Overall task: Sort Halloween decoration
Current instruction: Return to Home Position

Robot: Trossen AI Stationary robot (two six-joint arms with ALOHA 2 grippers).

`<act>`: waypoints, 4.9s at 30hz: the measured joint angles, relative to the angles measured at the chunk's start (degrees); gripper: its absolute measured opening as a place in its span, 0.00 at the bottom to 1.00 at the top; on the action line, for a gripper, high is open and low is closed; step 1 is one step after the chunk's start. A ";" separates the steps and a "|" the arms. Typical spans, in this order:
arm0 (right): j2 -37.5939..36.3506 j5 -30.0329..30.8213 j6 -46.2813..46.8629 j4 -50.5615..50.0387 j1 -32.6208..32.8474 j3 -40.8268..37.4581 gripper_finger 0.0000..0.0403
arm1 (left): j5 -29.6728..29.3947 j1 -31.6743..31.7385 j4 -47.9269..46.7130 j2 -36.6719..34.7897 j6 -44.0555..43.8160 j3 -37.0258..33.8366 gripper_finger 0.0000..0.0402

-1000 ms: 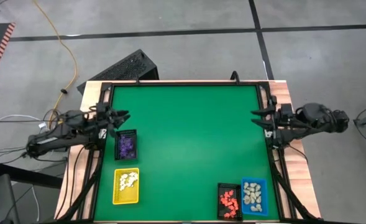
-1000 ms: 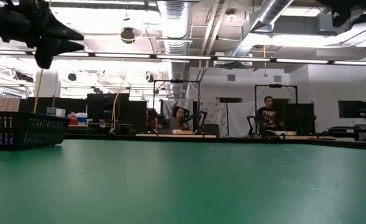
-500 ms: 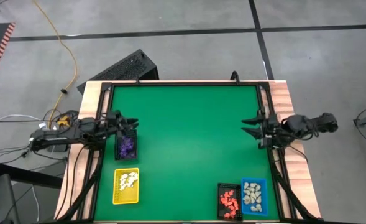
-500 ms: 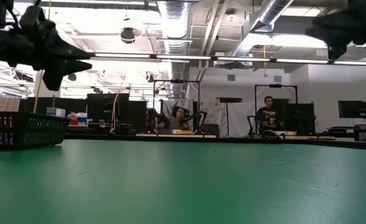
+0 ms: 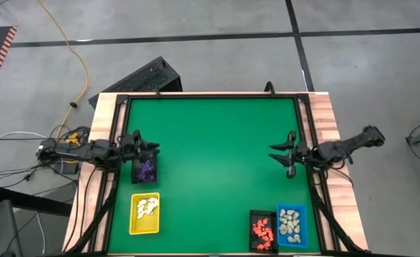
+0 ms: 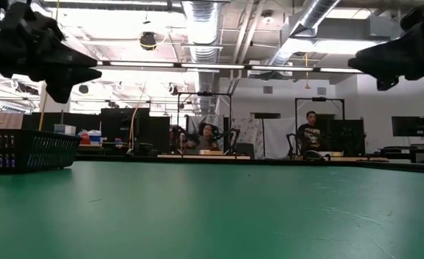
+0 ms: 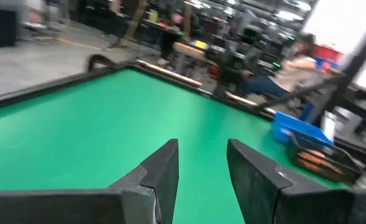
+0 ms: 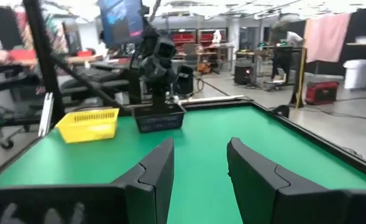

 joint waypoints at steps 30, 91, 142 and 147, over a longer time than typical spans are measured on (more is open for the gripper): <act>4.10 -1.49 -2.85 -0.61 -4.33 -0.15 0.41 | 22.55 10.17 -2.31 0.04 2.38 -0.07 0.31; -1.04 -24.95 -2.30 0.05 -20.35 2.09 0.41 | 24.87 10.17 -1.72 0.04 6.32 -0.11 0.31; -0.89 -18.41 -12.35 -1.10 -20.46 -0.46 0.41 | 21.51 10.17 -2.42 0.04 6.80 -0.09 0.31; -0.89 -18.41 -12.35 -1.10 -20.46 -0.48 0.41 | 21.51 10.17 -2.42 0.04 6.80 -0.09 0.31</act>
